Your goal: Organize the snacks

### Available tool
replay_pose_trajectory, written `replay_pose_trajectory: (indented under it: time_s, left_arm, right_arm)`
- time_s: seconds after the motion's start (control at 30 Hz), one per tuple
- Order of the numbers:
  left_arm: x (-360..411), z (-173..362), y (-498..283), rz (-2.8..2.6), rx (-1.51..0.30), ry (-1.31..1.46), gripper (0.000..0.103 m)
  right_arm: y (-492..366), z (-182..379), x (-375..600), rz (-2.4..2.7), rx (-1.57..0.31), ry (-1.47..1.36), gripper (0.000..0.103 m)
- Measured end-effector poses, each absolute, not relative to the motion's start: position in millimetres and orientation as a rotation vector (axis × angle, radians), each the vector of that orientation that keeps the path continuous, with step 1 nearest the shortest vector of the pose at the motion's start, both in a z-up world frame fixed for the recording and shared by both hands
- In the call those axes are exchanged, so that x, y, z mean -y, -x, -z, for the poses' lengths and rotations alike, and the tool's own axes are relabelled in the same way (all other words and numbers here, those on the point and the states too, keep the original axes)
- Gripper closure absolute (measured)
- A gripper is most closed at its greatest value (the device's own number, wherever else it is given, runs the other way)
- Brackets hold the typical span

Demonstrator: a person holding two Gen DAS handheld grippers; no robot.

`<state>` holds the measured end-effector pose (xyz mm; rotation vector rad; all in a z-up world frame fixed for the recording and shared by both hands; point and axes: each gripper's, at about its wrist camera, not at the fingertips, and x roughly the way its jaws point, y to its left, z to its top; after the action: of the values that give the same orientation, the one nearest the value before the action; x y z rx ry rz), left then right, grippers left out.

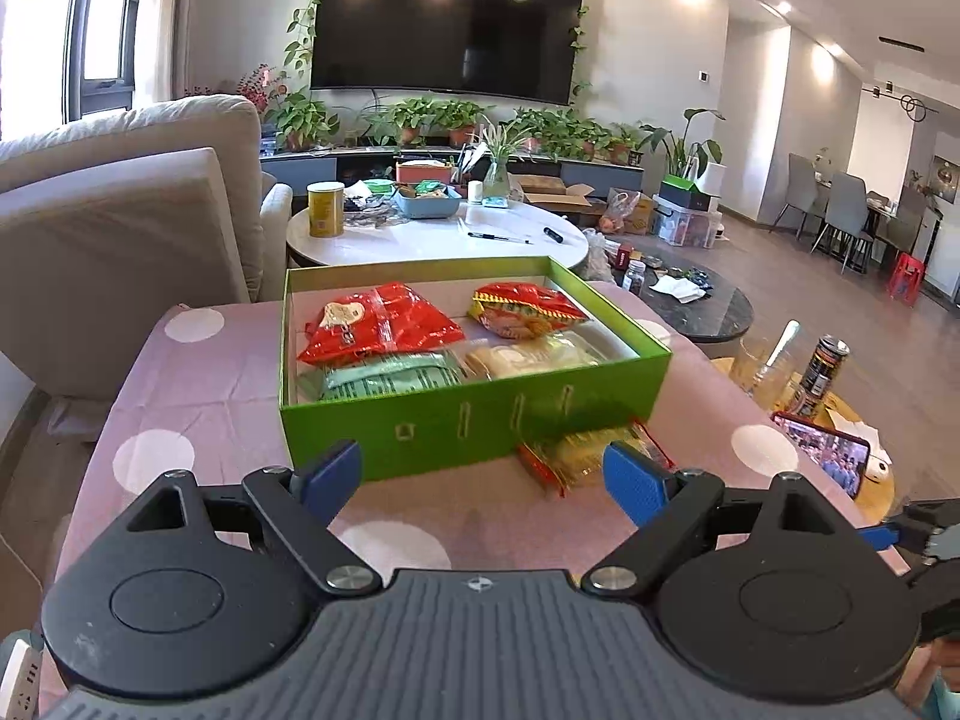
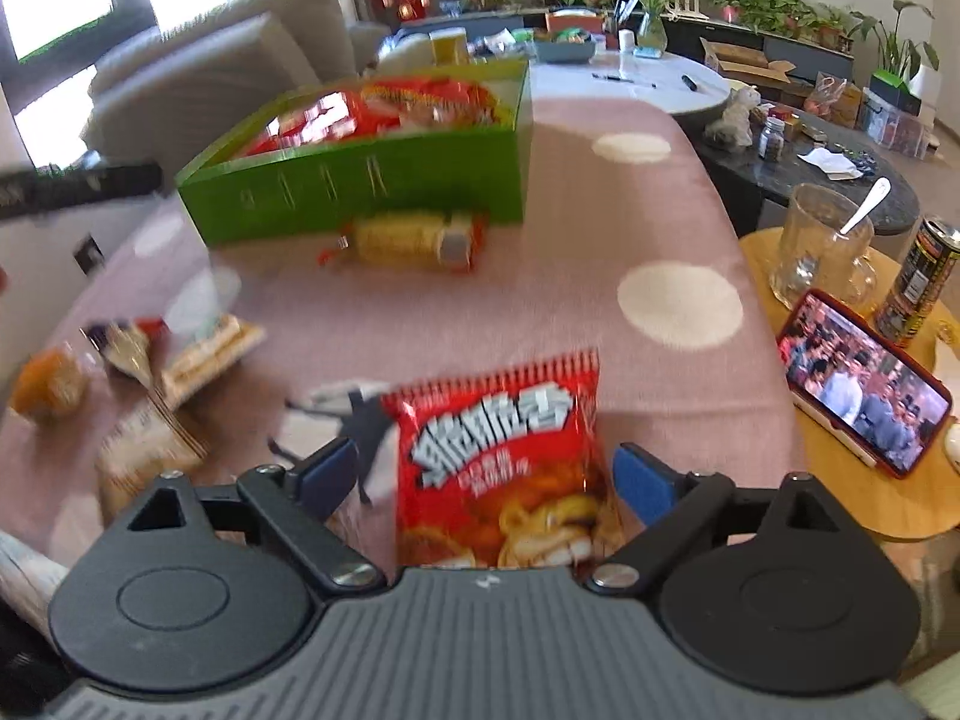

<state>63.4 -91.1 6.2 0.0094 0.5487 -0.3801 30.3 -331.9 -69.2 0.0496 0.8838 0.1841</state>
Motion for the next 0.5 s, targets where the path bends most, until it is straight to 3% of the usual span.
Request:
replay_pose_trajectory:
  time_s: [0.37, 0.5]
  left_arm:
    - [91, 10, -58, 0.380, -0.600, -0.030, 0.017]
    - [96, 23, -59, 0.398, -0.641, -0.044, 0.017]
  right_arm:
    - [-68, 65, 321, -0.190, -0.810, -0.211, 0.024]
    - [-93, 71, 302, -0.192, -0.863, -0.289, 0.024]
